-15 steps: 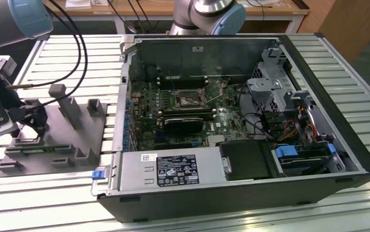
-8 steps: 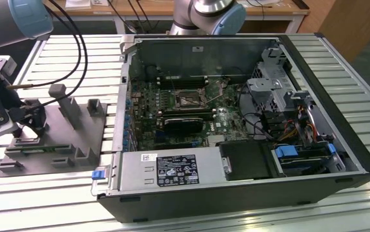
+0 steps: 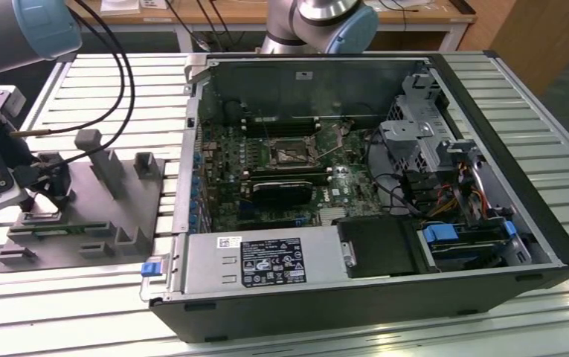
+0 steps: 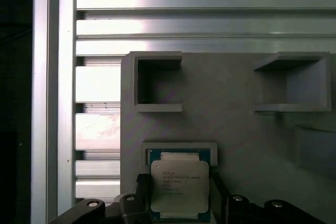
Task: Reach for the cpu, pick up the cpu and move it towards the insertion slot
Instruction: 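Pick up the cpu and move it towards the insertion slot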
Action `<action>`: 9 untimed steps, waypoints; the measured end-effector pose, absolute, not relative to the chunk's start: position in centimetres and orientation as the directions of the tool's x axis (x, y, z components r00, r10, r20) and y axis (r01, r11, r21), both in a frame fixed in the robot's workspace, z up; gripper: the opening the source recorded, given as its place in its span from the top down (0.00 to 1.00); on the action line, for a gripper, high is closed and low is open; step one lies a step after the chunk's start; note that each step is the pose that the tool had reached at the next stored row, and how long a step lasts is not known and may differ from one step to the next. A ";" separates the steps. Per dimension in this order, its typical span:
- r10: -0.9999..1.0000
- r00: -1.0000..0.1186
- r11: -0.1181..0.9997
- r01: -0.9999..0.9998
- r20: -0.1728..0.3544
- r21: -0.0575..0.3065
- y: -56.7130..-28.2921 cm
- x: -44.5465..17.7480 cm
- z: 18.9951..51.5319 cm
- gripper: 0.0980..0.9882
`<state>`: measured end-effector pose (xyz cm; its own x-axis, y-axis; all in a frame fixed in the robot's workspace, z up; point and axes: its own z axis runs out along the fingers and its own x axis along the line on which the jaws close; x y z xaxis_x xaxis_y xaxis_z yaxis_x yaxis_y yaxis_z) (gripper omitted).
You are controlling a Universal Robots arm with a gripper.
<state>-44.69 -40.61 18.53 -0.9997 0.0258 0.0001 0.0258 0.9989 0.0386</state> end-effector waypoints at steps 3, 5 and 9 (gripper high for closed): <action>0.026 -1.000 0.999 0.026 0.000 0.038 -40.6 -44.7 18.9 0.51; 0.026 -1.000 0.999 0.026 0.000 0.038 -40.6 -44.7 19.3 0.51; 0.026 -1.000 0.999 0.026 -0.001 0.038 -40.6 -44.7 20.1 0.51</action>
